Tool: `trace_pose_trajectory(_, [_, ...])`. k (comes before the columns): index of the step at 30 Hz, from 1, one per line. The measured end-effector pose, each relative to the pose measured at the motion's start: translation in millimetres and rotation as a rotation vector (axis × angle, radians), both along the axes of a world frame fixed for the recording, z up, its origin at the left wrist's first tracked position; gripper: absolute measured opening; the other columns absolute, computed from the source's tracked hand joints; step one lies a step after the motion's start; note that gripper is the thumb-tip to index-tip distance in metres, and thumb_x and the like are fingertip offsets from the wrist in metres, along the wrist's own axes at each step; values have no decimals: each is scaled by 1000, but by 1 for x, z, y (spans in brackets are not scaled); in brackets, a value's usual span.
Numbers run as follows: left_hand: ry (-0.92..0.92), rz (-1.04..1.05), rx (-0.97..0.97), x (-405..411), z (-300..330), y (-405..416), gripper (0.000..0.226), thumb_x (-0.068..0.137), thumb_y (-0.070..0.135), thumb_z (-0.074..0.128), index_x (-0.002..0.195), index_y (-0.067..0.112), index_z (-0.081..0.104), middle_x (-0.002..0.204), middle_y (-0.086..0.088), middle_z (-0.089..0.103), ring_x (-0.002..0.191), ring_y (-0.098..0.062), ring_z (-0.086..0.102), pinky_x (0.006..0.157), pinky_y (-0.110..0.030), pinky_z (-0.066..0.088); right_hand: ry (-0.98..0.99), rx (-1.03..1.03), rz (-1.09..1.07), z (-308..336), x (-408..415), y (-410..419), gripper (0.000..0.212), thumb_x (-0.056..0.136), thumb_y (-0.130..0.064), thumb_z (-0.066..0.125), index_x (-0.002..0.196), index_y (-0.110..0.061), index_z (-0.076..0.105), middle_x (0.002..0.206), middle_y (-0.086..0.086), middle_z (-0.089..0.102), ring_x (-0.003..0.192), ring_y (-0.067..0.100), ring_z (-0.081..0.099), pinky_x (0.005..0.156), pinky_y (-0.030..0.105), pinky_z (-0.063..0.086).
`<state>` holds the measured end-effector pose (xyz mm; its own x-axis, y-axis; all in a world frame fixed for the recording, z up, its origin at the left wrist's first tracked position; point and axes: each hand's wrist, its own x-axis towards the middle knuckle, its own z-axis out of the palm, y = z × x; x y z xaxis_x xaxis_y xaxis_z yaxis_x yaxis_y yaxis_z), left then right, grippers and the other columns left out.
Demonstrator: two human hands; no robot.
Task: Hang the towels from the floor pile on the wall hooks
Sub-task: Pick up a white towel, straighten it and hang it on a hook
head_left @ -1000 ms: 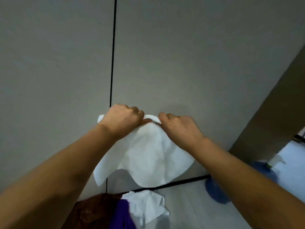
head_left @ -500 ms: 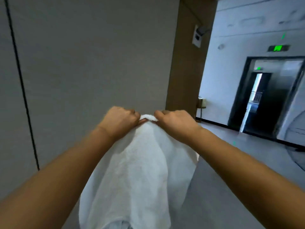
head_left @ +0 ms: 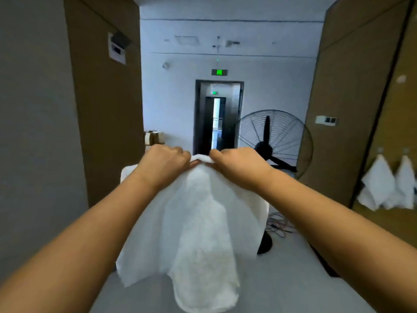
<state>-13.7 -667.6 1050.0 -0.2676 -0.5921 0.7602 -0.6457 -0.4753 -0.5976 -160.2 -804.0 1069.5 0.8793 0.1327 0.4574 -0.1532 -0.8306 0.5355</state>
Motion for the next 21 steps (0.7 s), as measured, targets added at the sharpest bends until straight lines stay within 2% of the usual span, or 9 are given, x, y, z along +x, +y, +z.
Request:
trace_pose_trajectory(3, [39,-183,-18,-60,-14,-99,48,84,39,42,48,8,51,40,-8,47,25,-25,44,36,-18,27,15,5,-192,-6,-81,-72,18,98,-19,37,112,-10,43,91,7,59,81,33,59,51,32,25])
trace_pose_trajectory(5, [63,-277,-31,-105,-21,-152,49,82,40,40,46,8,52,39,-7,48,24,-25,43,40,-17,22,27,-1,-278,-10,-130,-112,19,98,-20,38,114,-10,43,96,8,60,82,33,59,51,32,24])
trace_pose_trajectory(7, [54,-373,-45,-150,-25,-206,50,81,40,40,45,8,53,38,-6,47,23,-24,42,39,-16,21,47,-2,-392,-14,-183,-148,17,99,-22,37,112,-11,42,94,9,60,80,33,59,52,32,26])
trace_pose_trajectory(10, [40,-514,-22,-212,-24,-276,49,82,39,40,45,8,52,39,-7,47,24,-23,42,34,-17,29,51,13,-552,-16,-257,-190,15,99,-19,36,110,-11,42,84,6,55,80,32,59,45,31,15])
trace_pose_trajectory(12, [44,-619,-15,-253,-22,-316,49,82,40,40,45,9,52,40,-6,48,25,-22,43,34,-16,28,40,48,-645,-16,-302,-211,14,98,-17,37,110,-11,42,82,5,53,80,33,59,46,31,20])
trace_pose_trajectory(16, [21,-772,43,-324,-22,-379,47,79,41,49,44,10,50,38,-5,45,23,-21,39,43,-11,14,-10,103,-785,-26,-375,-245,18,97,-18,39,114,-12,42,92,8,59,81,32,60,56,34,38])
trace_pose_trajectory(18, [16,-832,66,-351,-26,-408,42,72,38,60,44,9,50,37,-5,45,22,-21,38,43,-13,16,3,111,-853,-33,-401,-261,20,98,-20,38,116,-12,42,90,7,58,79,31,59,55,34,37])
trace_pose_trajectory(21, [39,-905,91,-382,-33,-452,43,73,39,58,44,9,51,37,-5,45,22,-22,39,43,-15,17,22,105,-951,-38,-429,-286,20,100,-23,36,115,-12,42,83,7,53,74,30,56,49,32,29])
